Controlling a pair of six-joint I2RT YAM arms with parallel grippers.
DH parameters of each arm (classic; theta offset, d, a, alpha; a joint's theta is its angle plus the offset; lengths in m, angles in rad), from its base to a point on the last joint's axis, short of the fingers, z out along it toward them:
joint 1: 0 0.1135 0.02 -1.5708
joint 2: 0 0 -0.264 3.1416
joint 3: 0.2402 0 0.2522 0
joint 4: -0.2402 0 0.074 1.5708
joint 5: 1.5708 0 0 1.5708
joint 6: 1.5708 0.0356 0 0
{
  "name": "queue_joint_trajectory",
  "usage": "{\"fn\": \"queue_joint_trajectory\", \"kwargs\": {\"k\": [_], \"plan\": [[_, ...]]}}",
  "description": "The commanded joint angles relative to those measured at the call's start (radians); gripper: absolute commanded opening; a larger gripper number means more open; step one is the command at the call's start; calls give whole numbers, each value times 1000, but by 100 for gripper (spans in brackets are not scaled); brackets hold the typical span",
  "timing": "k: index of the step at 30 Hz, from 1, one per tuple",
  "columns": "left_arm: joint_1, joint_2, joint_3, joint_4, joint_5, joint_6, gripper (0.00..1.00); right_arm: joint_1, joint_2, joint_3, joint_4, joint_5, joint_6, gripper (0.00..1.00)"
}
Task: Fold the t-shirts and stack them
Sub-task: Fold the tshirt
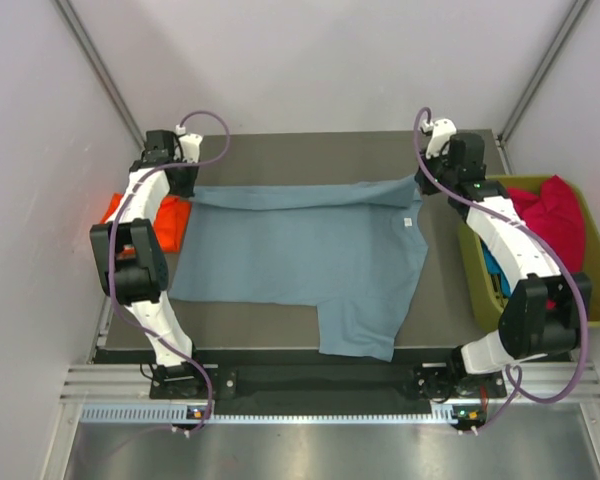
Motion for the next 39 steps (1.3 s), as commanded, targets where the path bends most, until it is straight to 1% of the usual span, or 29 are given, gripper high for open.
{"fn": "queue_joint_trajectory", "kwargs": {"k": [1,9,18,24,25,26,27,28,30,33,34,35,36,37,39], "plan": [[10,-45,-31,54,2,-6,0,5,-32,-27,11,-9,3,0],[23,9,-42,28,-15,-11,0,5,-5,-67,8,-23,11,0],[26,6,-94,15,-10,-37,0,14,-8,-122,2,-37,46,0],[26,10,-102,10,-25,-46,0,22,-12,-154,-15,-61,51,0],[26,15,-97,2,-32,-46,0,24,-8,-153,-22,-69,46,2],[26,18,-90,-5,-42,-54,6,24,-3,-148,-28,-75,45,7],[26,25,-70,-30,-74,-76,9,24,0,-139,-36,-85,42,14],[27,27,-59,-39,-88,-89,13,22,4,-113,-45,-89,39,27],[35,7,-32,-51,-107,-128,20,22,11,-82,-73,-94,25,37],[38,-48,-2,-15,-125,-164,25,22,23,-18,-70,-71,5,39],[38,-59,7,17,-162,-176,26,20,31,14,-59,-62,2,39],[36,-72,25,34,-158,-187,28,19,40,27,-50,-59,5,40],[38,-71,39,45,-142,-198,29,17,67,37,-39,-60,10,41],[35,-67,50,69,-78,-199,30,17,83,53,-16,-60,25,41],[15,-16,105,64,-49,-202,33,17,156,65,10,-101,58,41]]}}
